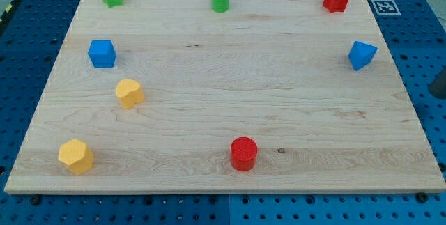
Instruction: Push the blue triangle slightly left
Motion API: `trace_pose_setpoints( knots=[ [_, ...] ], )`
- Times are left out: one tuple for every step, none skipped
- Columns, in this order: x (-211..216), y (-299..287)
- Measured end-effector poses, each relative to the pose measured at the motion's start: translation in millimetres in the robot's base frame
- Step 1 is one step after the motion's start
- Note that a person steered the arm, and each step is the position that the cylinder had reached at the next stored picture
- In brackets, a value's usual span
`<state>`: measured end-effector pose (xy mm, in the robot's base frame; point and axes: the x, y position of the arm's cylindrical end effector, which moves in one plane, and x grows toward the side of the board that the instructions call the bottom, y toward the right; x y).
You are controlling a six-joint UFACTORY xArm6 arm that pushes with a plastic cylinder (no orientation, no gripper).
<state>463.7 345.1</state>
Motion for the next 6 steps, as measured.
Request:
trace_pose_setpoints(
  knots=[
    [-50, -4],
    [-64, -10],
    [-73, -41],
    [-76, -87],
    [-76, -115],
    [-76, -117]
  ],
)
